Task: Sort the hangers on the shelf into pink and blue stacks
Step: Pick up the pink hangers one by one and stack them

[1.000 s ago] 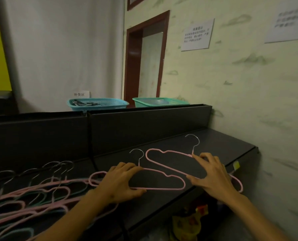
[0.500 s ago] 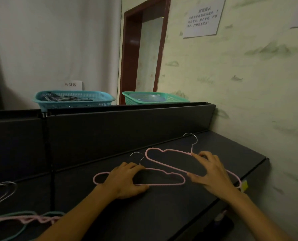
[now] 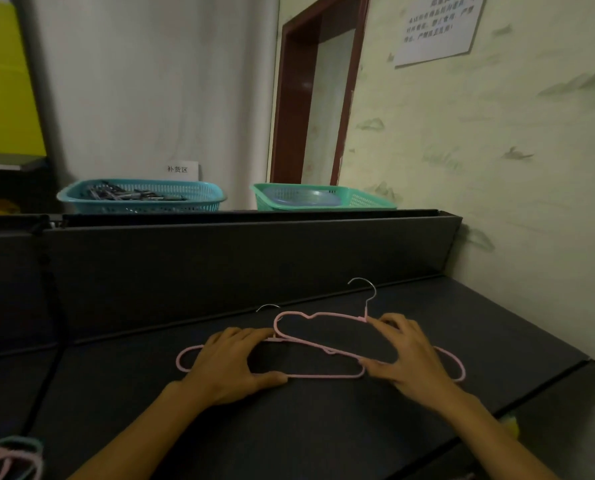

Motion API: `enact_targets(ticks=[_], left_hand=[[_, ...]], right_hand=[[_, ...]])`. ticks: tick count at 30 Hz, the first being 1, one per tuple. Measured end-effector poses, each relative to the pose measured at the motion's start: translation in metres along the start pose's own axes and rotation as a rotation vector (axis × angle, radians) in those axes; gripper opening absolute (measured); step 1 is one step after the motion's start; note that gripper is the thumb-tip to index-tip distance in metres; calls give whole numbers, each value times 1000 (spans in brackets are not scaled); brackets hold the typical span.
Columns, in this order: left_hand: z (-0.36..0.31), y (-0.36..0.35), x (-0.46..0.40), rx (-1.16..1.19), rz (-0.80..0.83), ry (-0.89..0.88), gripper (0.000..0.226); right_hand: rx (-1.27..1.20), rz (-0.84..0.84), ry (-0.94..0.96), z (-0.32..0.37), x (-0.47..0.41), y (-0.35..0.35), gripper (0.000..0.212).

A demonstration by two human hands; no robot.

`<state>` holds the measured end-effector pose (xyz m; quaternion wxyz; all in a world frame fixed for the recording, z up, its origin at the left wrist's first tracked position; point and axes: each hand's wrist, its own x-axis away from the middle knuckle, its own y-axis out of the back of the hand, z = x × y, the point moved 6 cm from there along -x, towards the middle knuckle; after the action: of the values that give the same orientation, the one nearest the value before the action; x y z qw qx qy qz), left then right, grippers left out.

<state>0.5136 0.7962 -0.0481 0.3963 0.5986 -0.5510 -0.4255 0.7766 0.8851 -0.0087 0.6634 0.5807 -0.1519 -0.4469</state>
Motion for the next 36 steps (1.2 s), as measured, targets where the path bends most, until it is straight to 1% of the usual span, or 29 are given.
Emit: enact_targets(ticks=[5, 8, 11, 18, 20, 22, 24, 27, 28, 31, 32, 36], left_hand=[[28, 6, 23, -13, -160, 191, 122], [42, 8, 34, -12, -188, 282, 124], [48, 11, 40, 10, -185, 317, 125], [40, 15, 42, 41, -185, 287, 106], [39, 16, 42, 34, -189, 279, 101], [38, 17, 42, 12, -203, 260, 98], [36, 17, 42, -6, -203, 241, 98], [37, 16, 43, -49, -184, 241, 116], [37, 16, 44, -56, -182, 243, 115], [36, 17, 46, -39, -211, 237, 90], [35, 18, 47, -41, -224, 231, 86], [33, 18, 47, -65, -215, 235, 84]], right_hand=[[-25, 64, 66, 24, -11, -25, 77], [-13, 96, 116, 49, -13, -39, 77], [-29, 105, 143, 69, -16, -50, 77], [-43, 143, 156, 98, -23, -68, 78], [-41, 171, 143, 100, -24, -71, 84], [-40, 207, 131, 102, -24, -74, 96], [-35, 212, 126, 103, -24, -76, 101], [-11, 163, 84, 96, -21, -74, 109], [1, 145, 54, 91, -18, -73, 111], [-22, 79, -40, 71, -4, -66, 118], [-31, 60, -65, 66, 1, -64, 119], [18, 9, -162, 58, 11, -62, 115]])
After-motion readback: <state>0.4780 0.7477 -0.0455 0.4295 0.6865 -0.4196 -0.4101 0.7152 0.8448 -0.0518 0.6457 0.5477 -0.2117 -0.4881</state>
